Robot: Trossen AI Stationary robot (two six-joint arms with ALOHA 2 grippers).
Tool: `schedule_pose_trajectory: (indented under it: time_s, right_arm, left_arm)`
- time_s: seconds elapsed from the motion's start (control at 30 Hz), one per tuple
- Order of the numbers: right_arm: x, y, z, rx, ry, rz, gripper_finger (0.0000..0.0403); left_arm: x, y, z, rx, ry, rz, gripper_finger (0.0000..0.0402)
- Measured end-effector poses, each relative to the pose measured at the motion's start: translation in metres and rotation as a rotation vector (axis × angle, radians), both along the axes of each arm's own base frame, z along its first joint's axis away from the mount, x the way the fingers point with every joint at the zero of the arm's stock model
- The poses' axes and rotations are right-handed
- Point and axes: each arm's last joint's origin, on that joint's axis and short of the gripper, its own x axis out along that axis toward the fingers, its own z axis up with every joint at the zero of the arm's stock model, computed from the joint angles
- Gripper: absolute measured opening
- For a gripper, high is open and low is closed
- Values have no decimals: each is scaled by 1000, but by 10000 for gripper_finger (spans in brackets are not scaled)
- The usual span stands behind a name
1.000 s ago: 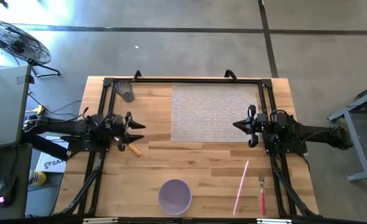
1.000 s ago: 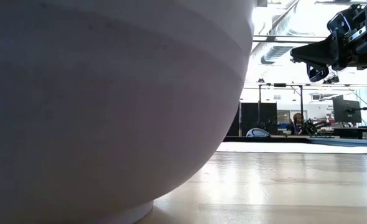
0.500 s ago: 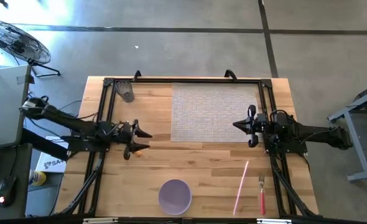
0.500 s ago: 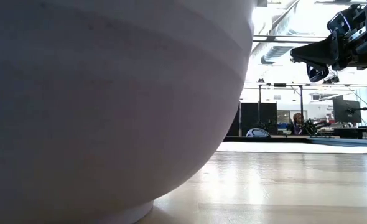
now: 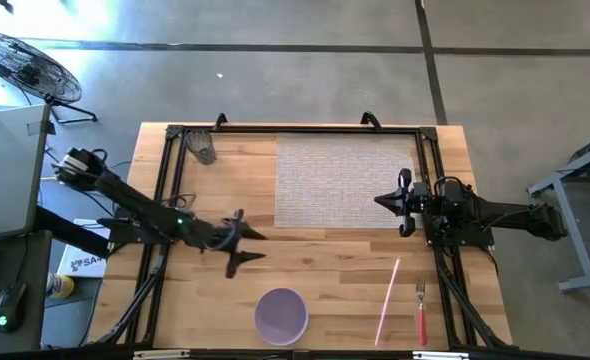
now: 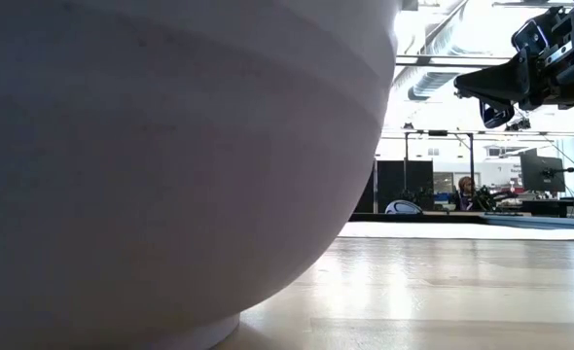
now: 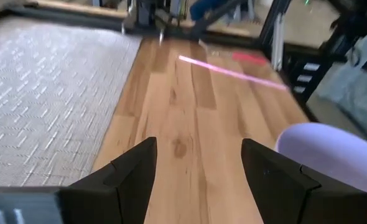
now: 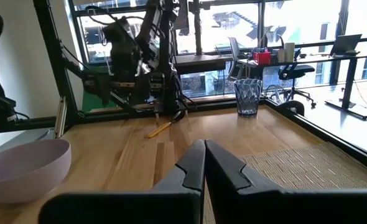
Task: Pick & Place Utensil
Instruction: Put the purple bowl on the center of the gray table mat
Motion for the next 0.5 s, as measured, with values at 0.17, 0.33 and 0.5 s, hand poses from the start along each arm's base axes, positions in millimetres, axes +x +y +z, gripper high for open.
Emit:
schedule_pose_trajectory:
  time_s: [0.17, 0.33, 0.5]
  right_arm:
    - [0, 0, 0, 0, 0, 0, 1]
    - [0, 0, 0, 0, 0, 0, 2]
    - [0, 0, 0, 0, 1, 0, 4]
  left_arm:
    - [22, -13, 7, 18, 88, -15, 231]
    - [30, -33, 25, -6, 188, -47, 231]
    - [21, -61, 47, 12, 249, -105, 231]
